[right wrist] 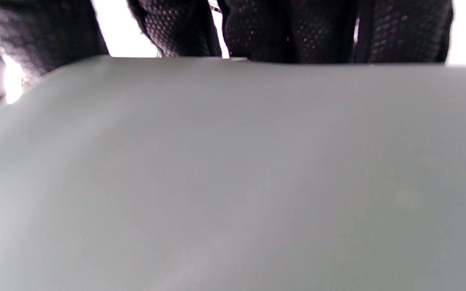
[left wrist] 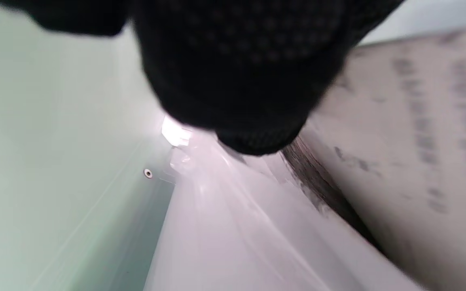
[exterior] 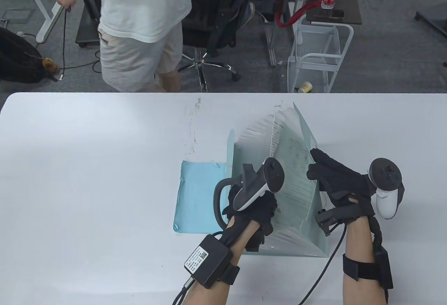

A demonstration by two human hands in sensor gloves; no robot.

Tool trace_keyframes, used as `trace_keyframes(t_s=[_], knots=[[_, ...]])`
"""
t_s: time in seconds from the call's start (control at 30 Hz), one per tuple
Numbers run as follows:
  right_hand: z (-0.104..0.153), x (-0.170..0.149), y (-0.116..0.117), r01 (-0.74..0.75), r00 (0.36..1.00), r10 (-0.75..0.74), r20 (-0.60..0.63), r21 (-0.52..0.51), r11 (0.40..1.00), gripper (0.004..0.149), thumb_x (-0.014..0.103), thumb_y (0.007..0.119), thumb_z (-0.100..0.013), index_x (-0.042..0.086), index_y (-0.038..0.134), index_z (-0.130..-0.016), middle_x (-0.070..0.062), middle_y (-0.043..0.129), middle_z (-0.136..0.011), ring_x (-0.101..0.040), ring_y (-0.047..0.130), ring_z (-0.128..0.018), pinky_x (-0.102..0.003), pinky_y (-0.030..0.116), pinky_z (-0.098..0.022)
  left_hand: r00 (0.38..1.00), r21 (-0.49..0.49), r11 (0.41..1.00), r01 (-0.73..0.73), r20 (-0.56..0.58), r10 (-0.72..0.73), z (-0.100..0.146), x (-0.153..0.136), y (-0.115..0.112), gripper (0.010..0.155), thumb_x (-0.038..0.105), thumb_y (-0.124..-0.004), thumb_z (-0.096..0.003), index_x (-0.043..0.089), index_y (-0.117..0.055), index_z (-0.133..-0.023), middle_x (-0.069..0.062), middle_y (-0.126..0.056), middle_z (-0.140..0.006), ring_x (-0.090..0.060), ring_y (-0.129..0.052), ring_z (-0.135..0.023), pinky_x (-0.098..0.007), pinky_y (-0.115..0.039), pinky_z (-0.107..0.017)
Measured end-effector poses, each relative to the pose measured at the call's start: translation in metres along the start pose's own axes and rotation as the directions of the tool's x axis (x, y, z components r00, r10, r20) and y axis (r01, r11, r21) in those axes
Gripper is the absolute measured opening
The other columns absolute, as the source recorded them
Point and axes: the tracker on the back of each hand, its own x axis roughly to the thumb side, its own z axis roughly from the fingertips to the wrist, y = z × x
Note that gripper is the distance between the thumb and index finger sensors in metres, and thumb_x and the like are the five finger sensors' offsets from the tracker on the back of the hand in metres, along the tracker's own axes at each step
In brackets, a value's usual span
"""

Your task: Pull documents from accordion folder and sort

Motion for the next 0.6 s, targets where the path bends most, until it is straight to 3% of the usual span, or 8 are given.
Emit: trace_keyframes(t_s=[0.1,0.37,0.6], knots=[[0.000,0.000,0.000,0.000,1.000,0.000,-0.001,-0.001,1.000,0.069,0.060,0.085,-0.039,0.021,0.073,-0.095,-0.018,0.087,-0.072,-0.050,0.082,-0.076,-0.062,0.077,-0.046,0.999,0.025,0.999,-0.031,-0.027,0.032,0.003,-0.008,0.009,0.041,0.033,-0.079,-0.0495,0.010,-0.084,-0.083,-0.003,-0.109,-0.052,-0.004,-0.106,-0.009,-0.030,-0.090,-0.012],[0.000,0.000,0.000,0.001,1.000,-0.001,-0.002,-0.001,1.000,0.069,0.060,0.085,-0.039,0.021,0.073,-0.095,-0.018,0.087,-0.072,-0.050,0.082,-0.076,-0.062,0.077,-0.046,0.990,0.143,0.980,-0.140,-0.012,0.143,0.026,-0.033,0.042,0.043,0.028,-0.079,-0.0493,0.012,-0.078,-0.089,-0.004,-0.103,-0.064,-0.012,-0.108,-0.029,-0.037,-0.090,-0.030],[0.000,-0.003,-0.004,0.025,1.000,-0.025,-0.008,-0.002,1.000,0.069,0.060,0.085,-0.040,0.022,0.073,-0.095,-0.018,0.087,-0.072,-0.050,0.082,-0.076,-0.062,0.077,-0.047,0.943,0.223,0.917,-0.330,0.038,0.330,0.051,-0.073,0.074,0.042,0.027,-0.079,-0.0496,0.011,-0.080,-0.089,-0.006,-0.104,-0.060,-0.009,-0.101,-0.019,-0.036,-0.089,-0.026]])
